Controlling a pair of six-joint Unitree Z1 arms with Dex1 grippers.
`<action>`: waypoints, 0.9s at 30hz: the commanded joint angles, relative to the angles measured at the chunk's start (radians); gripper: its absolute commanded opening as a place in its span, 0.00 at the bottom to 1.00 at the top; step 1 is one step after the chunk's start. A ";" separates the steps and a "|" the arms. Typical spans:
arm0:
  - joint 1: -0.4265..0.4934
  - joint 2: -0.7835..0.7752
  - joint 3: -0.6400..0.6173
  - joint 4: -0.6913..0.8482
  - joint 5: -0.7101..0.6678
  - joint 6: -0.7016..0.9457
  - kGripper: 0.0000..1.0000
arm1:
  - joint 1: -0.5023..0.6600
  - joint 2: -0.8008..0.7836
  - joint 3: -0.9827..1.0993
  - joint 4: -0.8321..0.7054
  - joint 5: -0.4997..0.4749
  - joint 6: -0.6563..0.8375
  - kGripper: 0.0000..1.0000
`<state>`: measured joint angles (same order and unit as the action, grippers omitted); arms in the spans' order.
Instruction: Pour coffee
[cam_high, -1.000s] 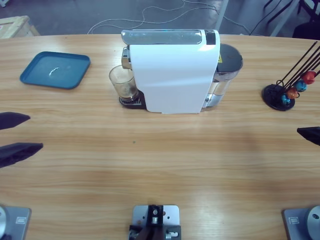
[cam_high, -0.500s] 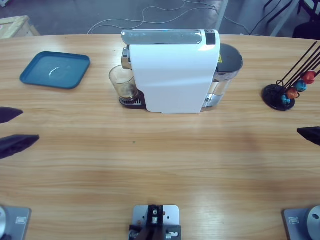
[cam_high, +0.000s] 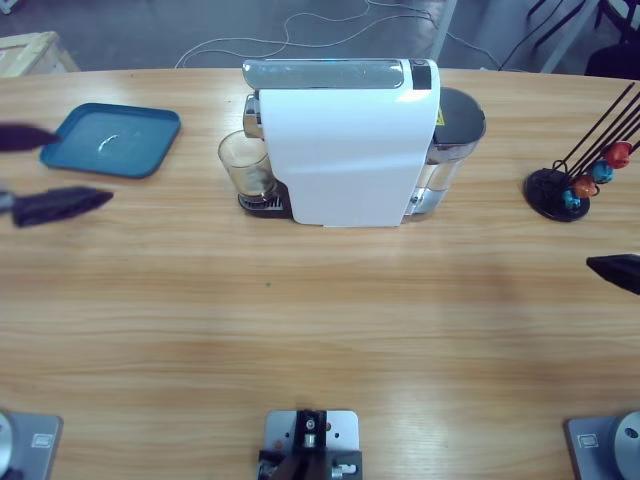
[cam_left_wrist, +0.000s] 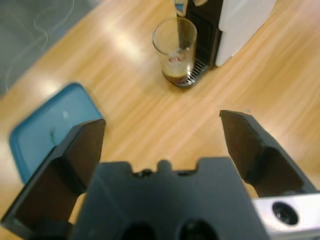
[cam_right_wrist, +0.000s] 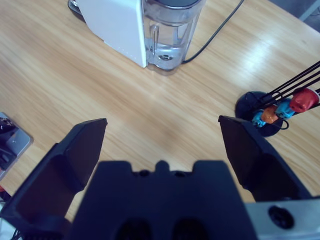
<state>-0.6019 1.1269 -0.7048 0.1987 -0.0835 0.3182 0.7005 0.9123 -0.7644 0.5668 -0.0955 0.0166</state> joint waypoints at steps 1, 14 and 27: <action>0.140 0.328 -0.099 -0.181 -0.229 0.127 1.00 | -0.013 0.080 -0.006 -0.002 0.023 -0.018 1.00; 0.171 0.593 -0.196 -0.310 -0.574 0.169 1.00 | -0.013 0.111 -0.021 0.013 0.033 -0.023 1.00; 0.171 0.721 -0.182 -0.397 -0.599 0.216 0.98 | -0.013 0.156 -0.039 0.029 0.042 -0.024 1.00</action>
<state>-0.4370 1.7511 -0.9019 -0.1389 -0.6649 0.5131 0.7004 1.0109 -0.8002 0.5763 -0.0669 0.0046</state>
